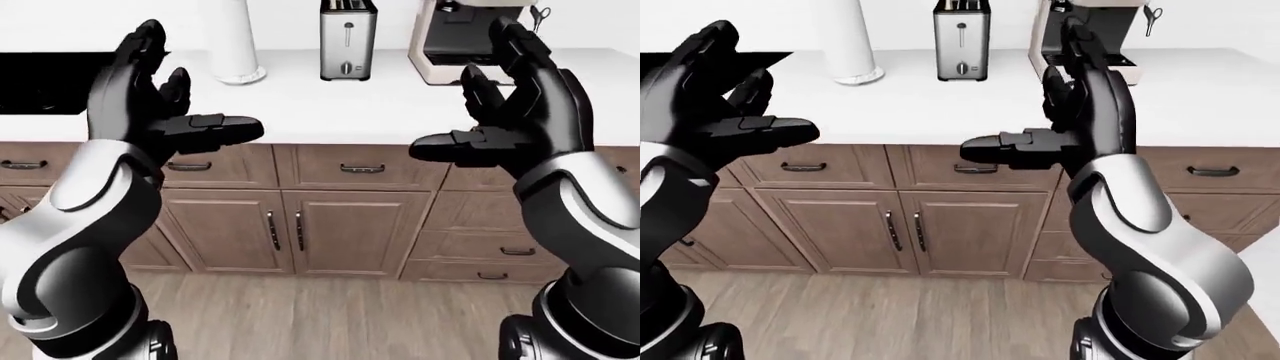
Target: Push down the lever of the toaster to turn it on.
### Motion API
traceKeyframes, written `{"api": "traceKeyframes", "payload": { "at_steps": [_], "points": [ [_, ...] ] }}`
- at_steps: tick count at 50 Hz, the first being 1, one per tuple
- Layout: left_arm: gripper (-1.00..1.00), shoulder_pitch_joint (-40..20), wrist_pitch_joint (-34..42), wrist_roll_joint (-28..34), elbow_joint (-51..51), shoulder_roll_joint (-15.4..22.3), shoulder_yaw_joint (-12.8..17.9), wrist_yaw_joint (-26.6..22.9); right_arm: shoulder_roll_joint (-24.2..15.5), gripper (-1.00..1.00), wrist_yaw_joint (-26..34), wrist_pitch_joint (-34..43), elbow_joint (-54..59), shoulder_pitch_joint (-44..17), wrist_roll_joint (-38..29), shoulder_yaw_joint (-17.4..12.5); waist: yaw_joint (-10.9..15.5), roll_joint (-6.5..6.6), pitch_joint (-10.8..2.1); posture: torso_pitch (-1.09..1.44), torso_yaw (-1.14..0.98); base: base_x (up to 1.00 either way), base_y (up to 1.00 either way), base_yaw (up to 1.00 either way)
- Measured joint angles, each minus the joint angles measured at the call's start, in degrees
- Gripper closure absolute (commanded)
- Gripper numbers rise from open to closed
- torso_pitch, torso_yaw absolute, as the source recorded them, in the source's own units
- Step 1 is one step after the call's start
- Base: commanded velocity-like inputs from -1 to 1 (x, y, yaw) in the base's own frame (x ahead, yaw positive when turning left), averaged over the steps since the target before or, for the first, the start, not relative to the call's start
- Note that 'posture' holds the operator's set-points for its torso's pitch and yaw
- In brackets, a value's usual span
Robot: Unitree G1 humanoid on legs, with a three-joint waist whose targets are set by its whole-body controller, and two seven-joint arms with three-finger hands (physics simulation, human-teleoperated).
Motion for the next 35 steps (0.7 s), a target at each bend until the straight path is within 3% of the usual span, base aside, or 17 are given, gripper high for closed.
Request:
{"api": "traceKeyframes", "payload": {
  "at_steps": [2, 5, 7, 13, 16, 17, 19, 22, 26, 29, 32, 35],
  "points": [
    [-1.0, -0.25, -0.17, -0.02, -0.04, 0.18, 0.15, 0.08, -0.12, -1.0, 0.12, -0.26, 0.23, -0.1, -0.03, 0.13, -0.27, 2.27, -0.42, 0.0, 0.0, 0.27, 0.0, 0.0],
    [-1.0, 1.06, -0.36, 0.51, 0.59, 0.22, 0.53, 0.21, 0.58, -1.0, 0.3, 0.27, 0.51, 0.56, 0.42, 1.07, 0.9, 2.03, 0.27, 0.0, 0.0, 0.27, 0.0, 0.0],
    [-1.0, 1.12, 0.54, 0.67, 0.97, 0.14, 0.66, 0.63, 0.51, -1.0, 0.41, 0.95, 0.65, 0.55, 0.89, 1.38, 1.18, 1.83, -0.1, 0.0, 0.0, 0.27, 0.0, 0.0],
    [-1.0, 0.1, 0.26, 0.16, -0.35, 0.35, 0.72, 0.76, 0.11, -1.0, 0.28, 0.1, -0.38, -0.1, 0.7, 0.65, 1.72, -1.64, -0.57, 0.0, 0.0, 0.27, 0.0, 0.0],
    [-1.0, -0.11, -0.11, 0.19, -0.04, 0.54, 0.73, 0.69, 0.06, -1.0, 0.22, 0.02, -0.33, -0.29, 0.74, 0.73, 2.0, -4.59, -0.86, 0.0, 0.0, 0.27, 0.0, 0.0],
    [-1.0, 0.18, -0.19, 0.21, -0.11, -0.02, 0.46, 0.7, -0.08, -1.0, 0.22, 0.01, -0.11, 0.12, 0.69, 0.48, 1.46, -3.9, -0.47, 0.0, 0.0, 0.27, 0.0, 0.0],
    [-1.0, 0.69, 0.3, -0.16, 0.29, -0.42, -0.61, 0.51, -0.04, -1.0, -0.09, 0.56, 0.55, 0.88, 0.35, 0.07, 0.81, -4.24, 0.34, 0.0, 0.0, 0.27, 0.0, 0.0],
    [-1.0, 0.59, 0.83, -0.61, 0.77, -0.2, -0.93, 0.14, -0.06, -1.0, -0.36, 0.88, 0.88, 0.47, -0.1, 0.16, 0.53, -3.82, -0.37, 0.0, 0.0, 0.19, 0.0, 0.0],
    [-1.0, 0.21, -0.16, -0.2, 0.04, 0.13, -0.08, 0.14, -0.04, -1.0, -0.2, 0.23, 0.0, 0.07, 0.09, 0.2, 0.31, -1.15, -0.34, 0.0, 0.0, 0.17, 0.0, 0.0],
    [-1.0, -0.09, -0.29, -0.16, -0.17, 0.14, 0.05, 0.34, -0.08, -1.0, -0.21, 0.33, 0.19, -0.07, 0.13, 0.12, -0.06, 1.89, -0.65, 0.0, 0.0, 0.15, 0.02, 0.0],
    [-1.0, 0.89, -0.04, 0.09, 0.59, 0.19, 0.58, 0.63, 0.68, -1.0, 0.05, 0.71, 0.72, 0.61, 0.35, 1.36, 1.11, 1.12, 0.13, 0.0, 0.0, 0.16, 0.13, 0.0],
    [-1.0, 0.87, 1.0, 0.33, 1.18, 0.29, 0.82, 1.2, 0.58, -1.0, 0.47, 1.3, 0.61, 0.44, 0.89, 1.77, 1.41, 0.08, -0.38, 0.0, 0.0, 0.15, 0.3, 0.0]
  ]
}}
